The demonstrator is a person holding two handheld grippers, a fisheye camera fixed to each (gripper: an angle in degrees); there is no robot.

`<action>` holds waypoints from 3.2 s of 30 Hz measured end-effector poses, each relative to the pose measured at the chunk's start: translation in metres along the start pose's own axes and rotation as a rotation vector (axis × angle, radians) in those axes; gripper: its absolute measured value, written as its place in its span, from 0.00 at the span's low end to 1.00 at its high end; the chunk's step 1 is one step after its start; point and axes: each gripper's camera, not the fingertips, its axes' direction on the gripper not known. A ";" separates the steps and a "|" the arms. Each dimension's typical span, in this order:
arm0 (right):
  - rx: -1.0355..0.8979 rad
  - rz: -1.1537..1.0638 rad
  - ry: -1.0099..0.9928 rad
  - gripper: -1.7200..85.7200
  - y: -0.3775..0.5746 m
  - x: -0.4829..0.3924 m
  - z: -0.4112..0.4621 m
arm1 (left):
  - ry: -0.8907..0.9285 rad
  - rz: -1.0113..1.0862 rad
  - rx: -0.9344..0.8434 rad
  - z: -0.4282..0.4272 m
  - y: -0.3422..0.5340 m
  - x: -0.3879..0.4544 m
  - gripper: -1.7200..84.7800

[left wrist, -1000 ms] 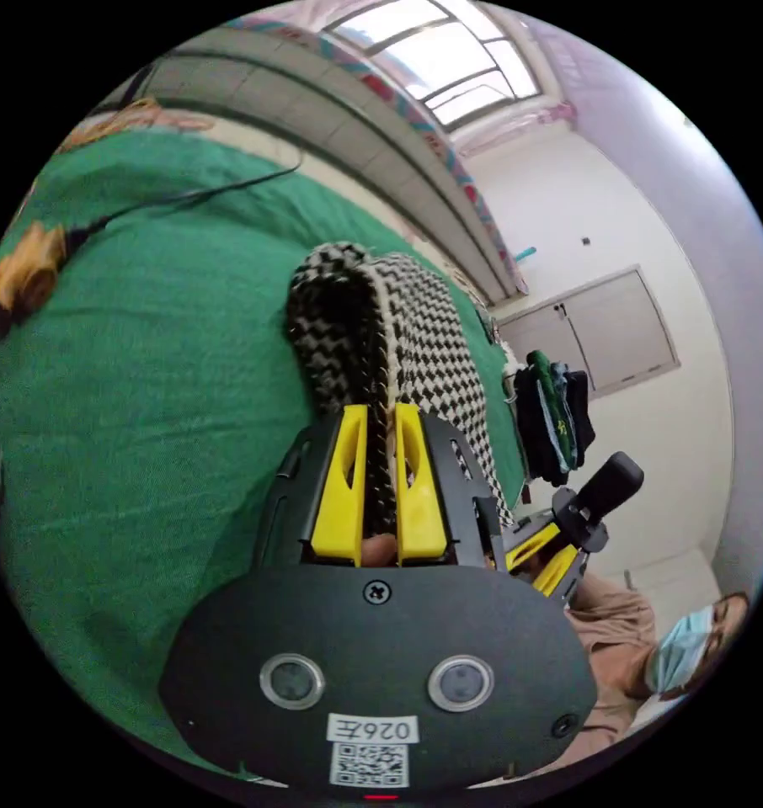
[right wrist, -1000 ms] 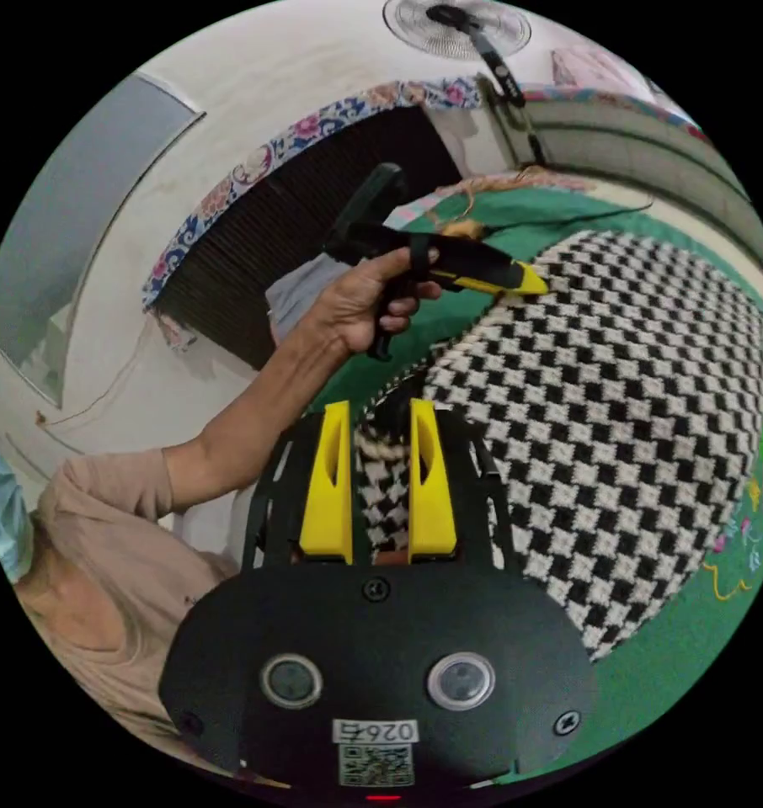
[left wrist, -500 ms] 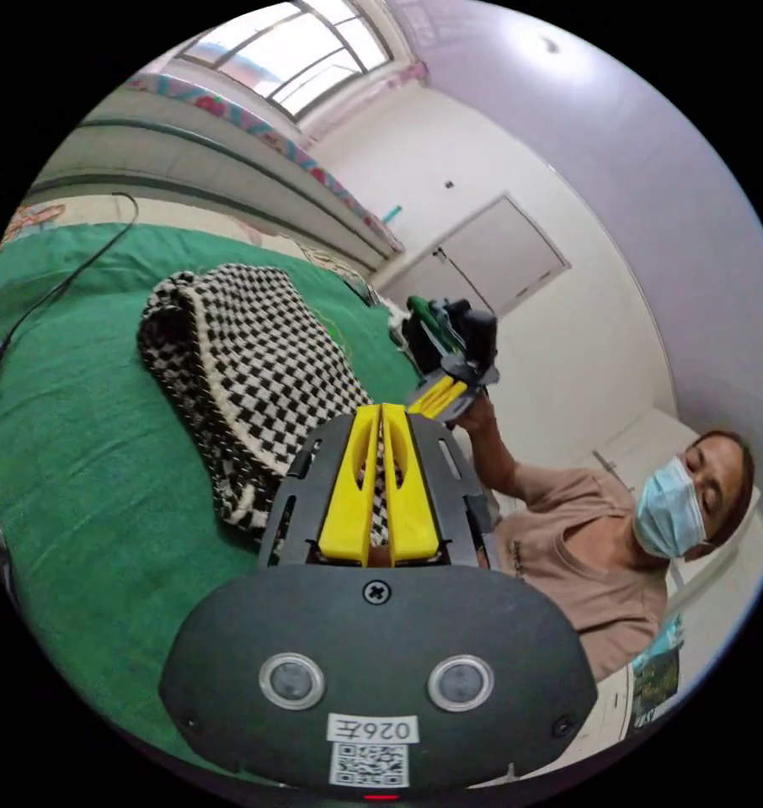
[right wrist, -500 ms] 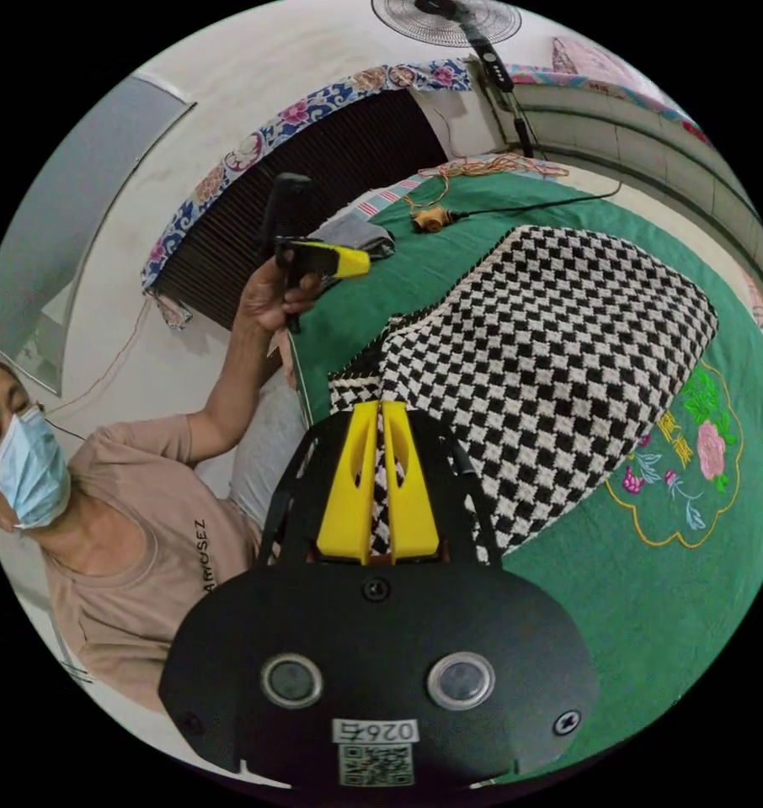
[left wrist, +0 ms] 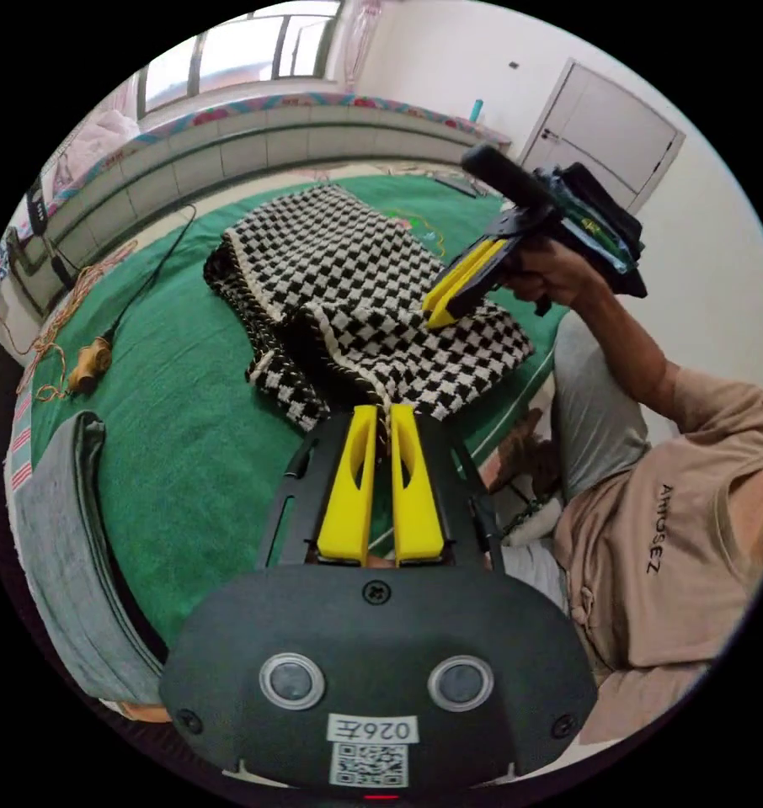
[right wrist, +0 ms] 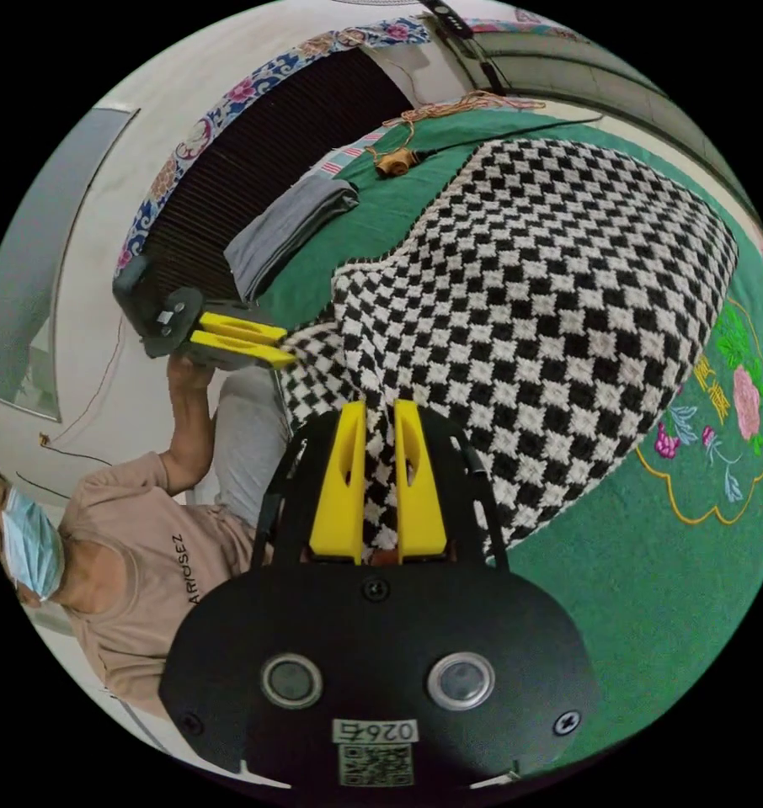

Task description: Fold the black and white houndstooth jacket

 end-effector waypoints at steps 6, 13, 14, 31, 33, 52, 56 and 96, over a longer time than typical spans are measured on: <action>0.008 0.016 -0.065 0.06 -0.004 0.004 -0.012 | -0.010 -0.179 0.085 -0.036 0.054 -0.005 0.01; -0.131 -0.152 0.116 0.05 -0.017 -0.043 0.003 | 0.074 0.012 0.214 -0.012 -0.045 0.015 0.01; -0.126 -0.156 0.116 0.05 -0.016 -0.045 -0.001 | 0.057 0.016 0.114 0.011 -0.071 0.012 0.01; 0.003 0.159 0.579 0.17 -0.223 0.050 -0.029 | -0.142 0.006 -0.163 0.124 -0.102 -0.012 0.01; -0.040 0.096 0.659 0.12 -0.220 0.045 -0.022 | -0.071 -0.049 -0.131 0.123 -0.100 -0.027 0.01; 0.110 0.100 0.647 0.01 -0.095 0.108 -0.026 | -0.066 -0.231 -0.091 0.128 -0.126 -0.104 0.01; 0.258 0.090 0.630 0.01 -0.072 0.103 -0.061 | -0.043 -0.279 0.014 0.113 -0.124 -0.127 0.01; 0.468 0.425 -0.262 0.14 0.268 0.395 -0.046 | 0.333 -0.316 0.091 0.231 -0.195 -0.169 0.12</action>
